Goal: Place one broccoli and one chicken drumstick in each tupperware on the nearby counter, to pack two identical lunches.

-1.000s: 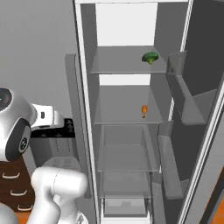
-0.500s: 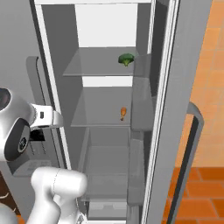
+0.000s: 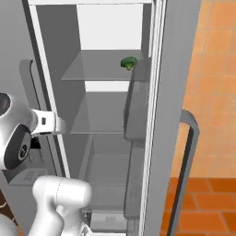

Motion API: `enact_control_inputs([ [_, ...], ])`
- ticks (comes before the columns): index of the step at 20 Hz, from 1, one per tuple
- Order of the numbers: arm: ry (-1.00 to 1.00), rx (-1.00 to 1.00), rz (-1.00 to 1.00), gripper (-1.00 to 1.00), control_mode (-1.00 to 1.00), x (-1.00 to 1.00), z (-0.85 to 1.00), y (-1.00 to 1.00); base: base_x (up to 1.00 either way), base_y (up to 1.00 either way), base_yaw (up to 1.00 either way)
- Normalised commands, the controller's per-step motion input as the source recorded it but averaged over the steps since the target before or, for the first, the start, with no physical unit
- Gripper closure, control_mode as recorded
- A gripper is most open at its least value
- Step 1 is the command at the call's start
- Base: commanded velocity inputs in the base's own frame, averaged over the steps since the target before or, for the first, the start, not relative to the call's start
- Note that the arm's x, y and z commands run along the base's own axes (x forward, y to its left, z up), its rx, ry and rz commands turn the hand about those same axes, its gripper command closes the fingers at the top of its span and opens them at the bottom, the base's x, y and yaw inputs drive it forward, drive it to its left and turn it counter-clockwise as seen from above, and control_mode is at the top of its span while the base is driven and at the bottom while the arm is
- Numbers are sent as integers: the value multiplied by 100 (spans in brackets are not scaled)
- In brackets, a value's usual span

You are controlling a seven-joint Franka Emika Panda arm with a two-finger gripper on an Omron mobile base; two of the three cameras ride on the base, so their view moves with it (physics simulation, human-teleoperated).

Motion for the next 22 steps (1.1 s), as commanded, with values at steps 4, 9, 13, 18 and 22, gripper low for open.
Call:
enact_control_inputs([
  [4,0,0,0,-100,100,0,0,0,40,-37,0],
  [9,0,0,0,-100,-100,12,-1,0,45,-1,0],
  [13,0,0,-6,-100,-100,63,-8,-5,0,0,0],
  [18,0,0,-20,-100,-100,76,-18,-31,0,0,0],
  [22,5,1,-29,-100,-100,94,-44,-29,0,0,0],
])
